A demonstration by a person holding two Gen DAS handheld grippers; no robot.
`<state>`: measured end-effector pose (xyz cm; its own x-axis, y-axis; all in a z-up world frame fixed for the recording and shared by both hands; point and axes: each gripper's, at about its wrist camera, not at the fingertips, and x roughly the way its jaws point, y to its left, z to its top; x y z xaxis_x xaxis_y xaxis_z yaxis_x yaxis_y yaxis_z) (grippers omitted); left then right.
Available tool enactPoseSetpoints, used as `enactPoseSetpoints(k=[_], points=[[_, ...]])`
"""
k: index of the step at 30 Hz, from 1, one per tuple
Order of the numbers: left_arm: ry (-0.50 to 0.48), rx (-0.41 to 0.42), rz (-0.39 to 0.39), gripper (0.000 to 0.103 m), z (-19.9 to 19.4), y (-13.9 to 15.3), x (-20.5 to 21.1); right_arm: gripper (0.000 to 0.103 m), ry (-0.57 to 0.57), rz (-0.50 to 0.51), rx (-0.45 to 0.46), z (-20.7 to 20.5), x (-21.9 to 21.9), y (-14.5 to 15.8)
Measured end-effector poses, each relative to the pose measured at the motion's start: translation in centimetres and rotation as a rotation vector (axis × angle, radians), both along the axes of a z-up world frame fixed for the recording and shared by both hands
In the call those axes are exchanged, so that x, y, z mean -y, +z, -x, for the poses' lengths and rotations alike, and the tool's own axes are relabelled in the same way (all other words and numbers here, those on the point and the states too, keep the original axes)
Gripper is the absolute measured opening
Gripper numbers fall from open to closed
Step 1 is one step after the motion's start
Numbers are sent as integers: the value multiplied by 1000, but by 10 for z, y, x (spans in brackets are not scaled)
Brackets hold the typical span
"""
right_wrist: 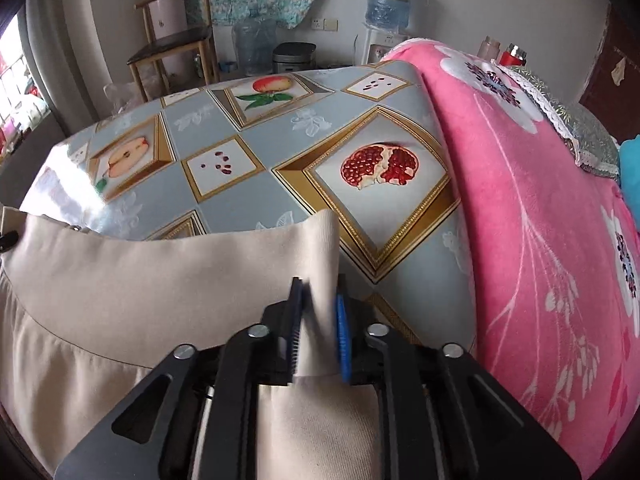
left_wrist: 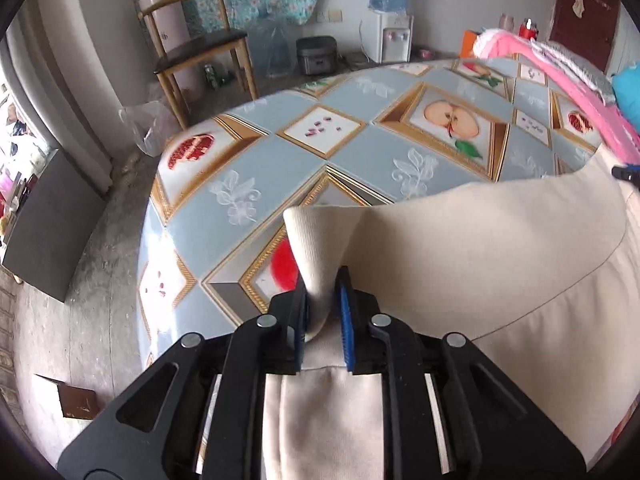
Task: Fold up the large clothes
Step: 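Lower the folded hem onto the jacket bundle with both tools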
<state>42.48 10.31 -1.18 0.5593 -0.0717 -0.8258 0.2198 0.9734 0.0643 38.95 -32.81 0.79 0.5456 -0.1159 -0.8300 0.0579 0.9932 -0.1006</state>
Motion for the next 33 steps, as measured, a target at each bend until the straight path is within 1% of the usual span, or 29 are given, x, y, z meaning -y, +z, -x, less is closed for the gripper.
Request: enactPoseSetpoints(k=[2, 4, 6, 8, 10, 12, 13, 15, 16, 17, 18, 19, 20, 21, 22, 25, 27, 28, 29, 31, 32, 33], points=[[43, 40, 14, 19, 10, 18, -12, 38, -31, -16, 51, 18, 12, 17], [57, 83, 24, 19, 25, 36, -23, 39, -52, -30, 101, 44, 22, 39], [37, 114, 34, 19, 47, 51, -28, 39, -31, -36, 144, 74, 22, 58], [-19, 106, 64, 19, 76, 59, -25, 39, 39, -48, 157, 110, 12, 69], [-66, 69, 104, 19, 103, 58, -21, 38, 121, -94, 128, 144, -3, 63], [-95, 22, 145, 19, 127, 48, -16, 36, 158, -114, 74, 166, -13, 46], [-96, -3, 147, 19, 139, 38, -14, 35, 161, -110, 38, 175, -16, 31], [-65, -49, 116, 19, 150, 13, -13, 33, 123, -110, -36, 183, -12, -1], [-47, -67, 106, 21, 152, 0, -15, 33, 113, -127, -49, 183, -7, -13], [-41, -55, 125, 21, 154, -6, -20, 33, 99, -173, -33, 184, 0, -17], [-36, -37, 143, 21, 156, -6, -23, 33, 78, -222, -40, 181, 6, -16], [-26, -36, 131, 21, 158, -5, -24, 33, 60, -240, -43, 181, 9, -13], [-16, -27, 110, 20, 160, -1, -23, 33, 51, -223, -39, 182, 7, -7], [-16, -14, 98, 20, 164, 5, -23, 33, 44, -177, -31, 185, 2, 1], [-25, 4, 103, 20, 169, 14, -23, 33, 48, -149, -20, 189, -4, 7], [-70, 67, 131, 20, 183, 39, -12, 33, 119, -179, 51, 198, -36, 30], [-111, 75, 157, 21, 186, 45, 7, 34, 181, -194, 74, 197, -65, 35], [-132, 69, 163, 24, 187, 45, 20, 34, 208, -207, 79, 194, -80, 34], [-147, 55, 169, 31, 187, 42, 33, 34, 234, -217, 74, 190, -98, 27], [-164, 13, 182, 41, 185, 29, 59, 34, 268, -238, 56, 186, -127, 14], [-165, -10, 186, 42, 185, 21, 69, 34, 290, -253, 44, 182, -143, 5], [-164, -36, 177, 42, 182, 10, 79, 34, 301, -231, 35, 180, -158, -5]])
